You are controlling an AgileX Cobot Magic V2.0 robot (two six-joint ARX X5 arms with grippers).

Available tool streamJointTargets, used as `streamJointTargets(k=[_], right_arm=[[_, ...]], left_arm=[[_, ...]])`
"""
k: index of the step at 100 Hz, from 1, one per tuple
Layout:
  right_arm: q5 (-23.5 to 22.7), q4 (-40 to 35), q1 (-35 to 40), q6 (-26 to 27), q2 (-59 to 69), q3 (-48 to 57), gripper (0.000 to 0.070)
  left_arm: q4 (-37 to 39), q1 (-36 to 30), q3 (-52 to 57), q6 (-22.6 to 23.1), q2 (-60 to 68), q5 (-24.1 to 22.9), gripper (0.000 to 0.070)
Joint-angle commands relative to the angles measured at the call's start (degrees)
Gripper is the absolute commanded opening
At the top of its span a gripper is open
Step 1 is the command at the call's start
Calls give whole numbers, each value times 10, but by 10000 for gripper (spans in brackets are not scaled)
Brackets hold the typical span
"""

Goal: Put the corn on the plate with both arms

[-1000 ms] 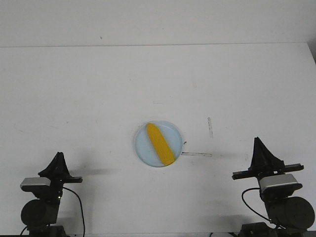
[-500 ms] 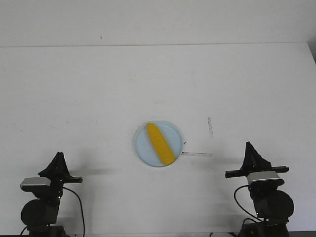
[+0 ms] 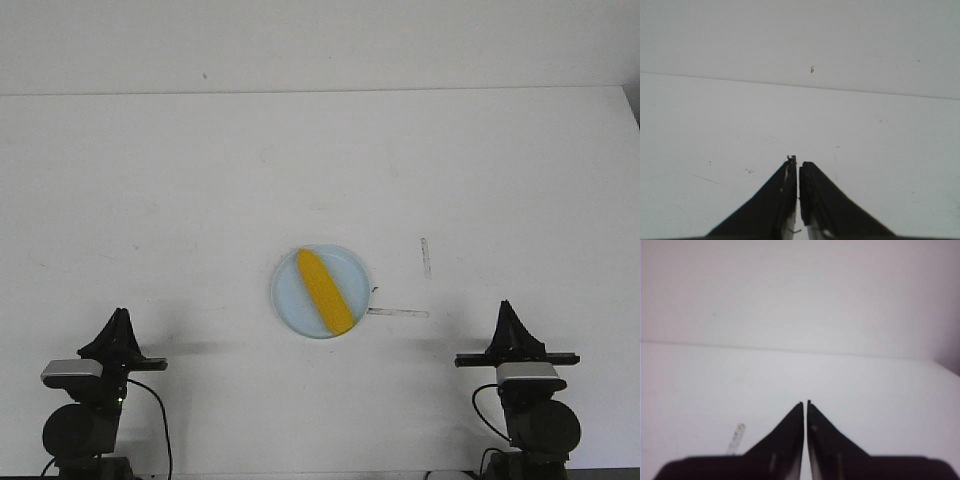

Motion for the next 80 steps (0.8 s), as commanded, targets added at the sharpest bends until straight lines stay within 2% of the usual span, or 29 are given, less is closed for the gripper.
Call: streamJointTargets(k=[1,15,32,80], right_arm=[[-2,4,-3,11,0,-2,13],[-5,4,-2,12,0,-2,13],[-32,4,-2,12,0,-2,13],[-31,8,-2,14,0,-2,13]], left_arm=[[6,0,-12,-2,-1,-2,1],[6,0,-12,-1,-1,-2,1],[6,0,-12,-1,-1,-2,1],[6,0,-12,-1,-1,-2,1]])
